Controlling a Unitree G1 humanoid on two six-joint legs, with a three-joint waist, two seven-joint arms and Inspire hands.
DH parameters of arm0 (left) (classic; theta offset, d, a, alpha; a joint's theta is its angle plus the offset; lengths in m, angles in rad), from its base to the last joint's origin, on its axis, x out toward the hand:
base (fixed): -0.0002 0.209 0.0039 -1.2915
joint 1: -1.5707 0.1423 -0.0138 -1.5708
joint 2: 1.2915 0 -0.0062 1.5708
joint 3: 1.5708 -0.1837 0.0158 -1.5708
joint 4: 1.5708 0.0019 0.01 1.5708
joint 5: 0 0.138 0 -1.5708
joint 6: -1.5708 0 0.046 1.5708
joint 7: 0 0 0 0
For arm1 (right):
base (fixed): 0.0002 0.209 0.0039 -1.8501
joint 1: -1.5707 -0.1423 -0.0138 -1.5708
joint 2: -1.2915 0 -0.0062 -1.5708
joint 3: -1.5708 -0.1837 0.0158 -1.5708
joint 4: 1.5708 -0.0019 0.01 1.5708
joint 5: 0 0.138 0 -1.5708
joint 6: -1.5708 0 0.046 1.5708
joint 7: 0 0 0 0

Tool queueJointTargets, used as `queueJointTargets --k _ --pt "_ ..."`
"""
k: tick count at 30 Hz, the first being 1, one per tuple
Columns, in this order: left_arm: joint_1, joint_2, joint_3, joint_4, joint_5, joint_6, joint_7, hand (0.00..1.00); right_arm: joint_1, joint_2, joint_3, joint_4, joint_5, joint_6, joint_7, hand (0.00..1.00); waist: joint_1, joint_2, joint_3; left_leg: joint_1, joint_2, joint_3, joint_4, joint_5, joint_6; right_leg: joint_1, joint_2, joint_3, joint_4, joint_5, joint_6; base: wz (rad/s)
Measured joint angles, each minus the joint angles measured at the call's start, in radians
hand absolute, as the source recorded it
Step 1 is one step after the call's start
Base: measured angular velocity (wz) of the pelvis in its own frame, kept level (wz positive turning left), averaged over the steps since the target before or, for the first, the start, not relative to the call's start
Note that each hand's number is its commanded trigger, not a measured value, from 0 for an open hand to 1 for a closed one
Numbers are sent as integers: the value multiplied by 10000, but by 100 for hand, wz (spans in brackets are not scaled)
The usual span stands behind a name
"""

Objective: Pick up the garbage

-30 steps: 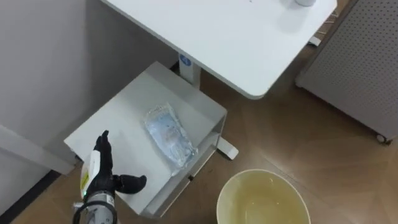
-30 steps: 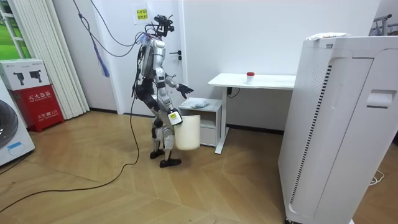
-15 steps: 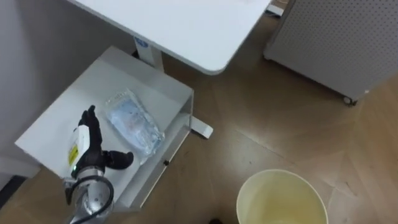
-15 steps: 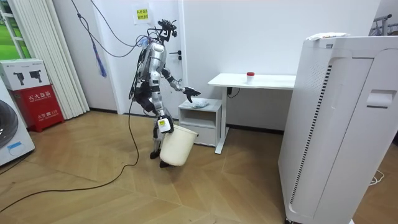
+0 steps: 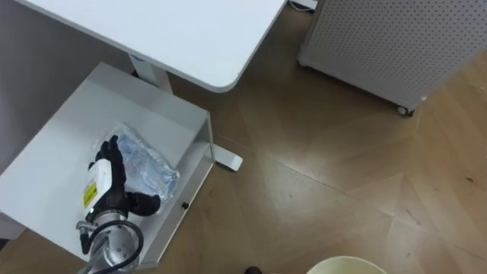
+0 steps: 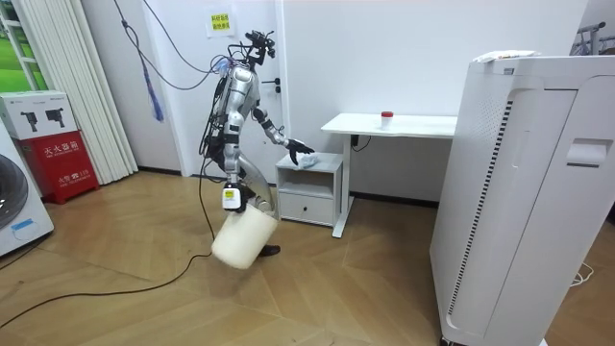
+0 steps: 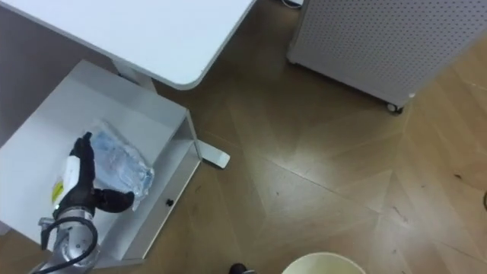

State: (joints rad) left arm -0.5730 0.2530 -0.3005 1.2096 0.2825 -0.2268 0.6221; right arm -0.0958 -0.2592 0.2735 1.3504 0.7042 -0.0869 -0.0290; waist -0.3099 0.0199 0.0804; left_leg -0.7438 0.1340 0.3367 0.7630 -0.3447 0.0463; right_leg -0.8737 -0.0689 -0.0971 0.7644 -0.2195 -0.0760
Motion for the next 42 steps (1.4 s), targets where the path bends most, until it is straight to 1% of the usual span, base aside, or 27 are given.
queueJointTargets --k 4,6,7,8,9,10,11,12,14,16,18,21,23,25,28,31,32,34,35,36,37,39,40,42 --pt "-31 17 -125 157 367 90 1 0 6 6 255 112 -455 230 202 100 -63 6 -3 -95 9 -5 20 -2 6 -82 -13 -13 7 3 0 0" --pt "-104 51 -321 254 472 276 -41 0 15 4 253 113 -619 254 316 100 -132 13 -7 -283 89 -8 137 -26 27 -260 -9 -25 61 3 1 0" --pt "-146 60 -397 302 531 314 -55 0 14 4 232 111 -641 264 330 100 -134 13 -8 -335 103 -8 195 -54 24 -313 -7 -25 105 0 -1 0" --pt "-229 70 -554 391 655 373 -117 9 9 1 186 110 -637 325 342 100 -142 16 -6 -431 110 -9 331 -105 31 -399 -7 -29 215 -29 -7 0" --pt "-302 73 -656 468 836 467 -256 51 -3 2 190 104 -636 383 399 100 -145 15 -7 -478 116 -11 436 -152 37 -440 -7 -22 309 -63 -5 0" --pt "-327 72 -693 469 876 498 -314 62 -2 2 186 104 -635 416 412 100 -145 15 -7 -493 117 -12 478 -170 47 -460 -7 -8 350 -77 1 0" --pt "-357 74 -725 476 954 558 -426 92 -19 2 184 80 -624 455 409 100 -132 15 -7 -506 112 9 510 -185 61 -495 -4 30 385 -80 7 -4" --pt "-360 68 -765 510 992 615 -484 100 -22 2 184 67 -583 452 401 100 -132 15 -7 -492 111 40 523 -190 71 -511 -9 69 419 -78 9 -6" --pt "-360 49 -765 530 1037 722 -576 100 -16 2 184 71 -577 463 392 100 -134 13 -7 -455 115 77 540 -199 84 -516 -14 116 471 -80 16 -5" --pt "-382 72 -759 516 1049 737 -532 100 -15 2 185 71 -521 480 380 100 -123 15 -8 -422 108 109 547 -198 86 -517 -15 160 500 -73 25 -4" --pt "-527 186 -756 529 1044 756 -513 100 -18 1 177 69 -454 583 371 100 -118 16 -13 -405 110 121 547 -201 89 -516 -12 182 511 -67 20 0" --pt "-554 269 -778 504 1044 821 -620 100 -19 -31 131 -26 -416 712 403 100 -132 18 -15 -411 96 127 549 -201 83 -533 -5 191 510 -48 11 0" --pt "-558 247 -839 497 1044 936 -672 100 -21 -62 95 -169 -391 813 396 100 -135 18 -22 -407 91 128 547 -196 90 -532 2 199 509 -42 9 0" --pt "-565 240 -1061 519 1043 1020 -694 100 -30 -116 95 -313 -326 886 375 100 -135 19 -23 -398 82 136 545 -194 92 -530 1 205 510 -36 10 0" --pt "-624 219 -1162 517 1041 1136 -905 100 -44 -205 106 -521 -293 888 345 100 -126 16 -24 -392 79 138 539 -198 97 -531 -1 208 511 -23 16 0" --pt "-648 195 -1180 416 1024 1245 -1133 100 -67 -221 111 -835 43 881 93 100 -73 17 -25 -363 94 157 541 -203 103 -512 9 222 510 -23 17 -1" --pt "-646 126 -1162 376 1020 1255 -1251 100 -61 -236 100 -994 159 871 -123 100 22 16 -25 -334 108 167 553 -203 102 -476 22 222 503 -20 18 0" --pt "-638 1 -1215 372 915 1248 -1353 100 -163 -227 108 -1208 430 722 -452 100 105 30 -30 -308 111 125 547 -199 98 -401 19 169 452 -14 11 2" --pt "-613 -106 -1392 372 707 1236 -1387 100 -231 -225 124 -1348 443 620 -682 100 158 43 -38 -298 110 71 525 -190 88 -343 26 122 382 5 8 4" --pt "-531 -174 -1448 335 581 1130 -1442 100 -331 -230 121 -1503 356 489 -883 100 214 43 -39 -299 118 63 498 -180 88 -328 32 110 332 36 11 0" --pt "-452 -200 -1444 264 545 1097 -1493 100 -428 -226 120 -1495 316 388 -950 100 225 43 -39 -300 135 65 490 -175 93 -328 30 115 323 45 15 0" --pt "-232 -441 -1452 87 534 989 -1569 100 -694 -215 122 -1493 208 89 -1128 100 465 43 -39 -295 150 82 495 -174 96 -330 23 127 324 52 24 0" --pt "-156 -499 -1458 4 523 959 -1580 100 -767 -201 128 -1491 229 64 -1159 100 491 41 -39 -297 141 79 491 -173 96 -330 16 123 323 53 26 0" --pt "129 -784 -1476 -348 478 950 -1735 100 -1114 -109 136 -1504 257 -151 -1333 100 776 38 -41 -286 108 79 463 -160 109 -328 12 137 310 63 41 0"
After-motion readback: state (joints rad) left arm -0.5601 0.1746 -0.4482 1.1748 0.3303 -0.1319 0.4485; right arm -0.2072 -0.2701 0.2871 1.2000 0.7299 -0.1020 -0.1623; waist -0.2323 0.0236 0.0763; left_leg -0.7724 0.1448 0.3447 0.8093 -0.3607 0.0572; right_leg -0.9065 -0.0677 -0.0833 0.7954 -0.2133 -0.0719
